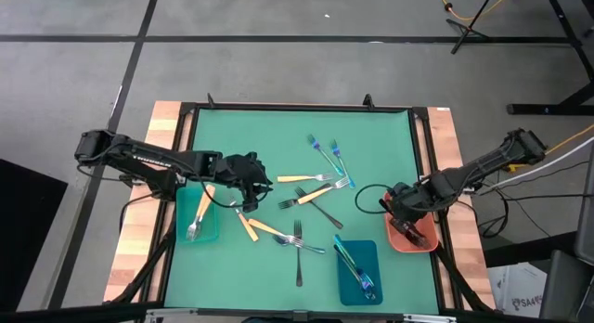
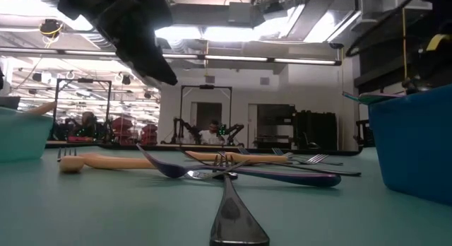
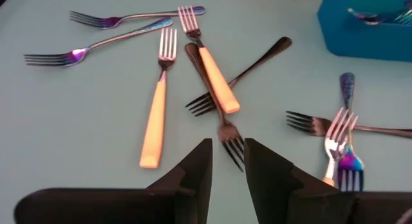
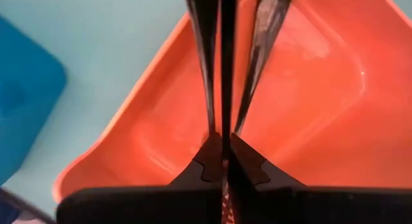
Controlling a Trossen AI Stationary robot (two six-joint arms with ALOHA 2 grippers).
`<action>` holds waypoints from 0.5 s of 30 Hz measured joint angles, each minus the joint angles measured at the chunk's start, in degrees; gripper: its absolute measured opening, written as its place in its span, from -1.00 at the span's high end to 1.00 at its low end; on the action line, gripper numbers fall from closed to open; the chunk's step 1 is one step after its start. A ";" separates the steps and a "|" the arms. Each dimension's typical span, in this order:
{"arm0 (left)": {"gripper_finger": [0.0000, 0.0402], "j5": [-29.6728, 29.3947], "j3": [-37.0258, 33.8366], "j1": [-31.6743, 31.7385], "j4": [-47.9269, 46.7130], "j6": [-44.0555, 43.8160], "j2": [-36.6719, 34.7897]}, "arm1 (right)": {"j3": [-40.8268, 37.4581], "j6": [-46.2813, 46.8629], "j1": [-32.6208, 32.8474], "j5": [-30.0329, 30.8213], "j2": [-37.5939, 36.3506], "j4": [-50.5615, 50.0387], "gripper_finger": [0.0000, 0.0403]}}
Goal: Sort silverware by color (type)
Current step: Put the black fork into the orange bin
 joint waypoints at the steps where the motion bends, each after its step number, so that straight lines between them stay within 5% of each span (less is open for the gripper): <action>1: 0.59 -0.27 -0.02 -0.20 0.02 0.00 0.00 | 0.00 0.00 0.00 -0.06 1.03 0.00 1.00; 15: 0.59 -0.61 -0.02 -0.34 -0.02 0.00 0.02 | 0.00 -0.52 -0.04 -1.68 11.77 0.09 1.00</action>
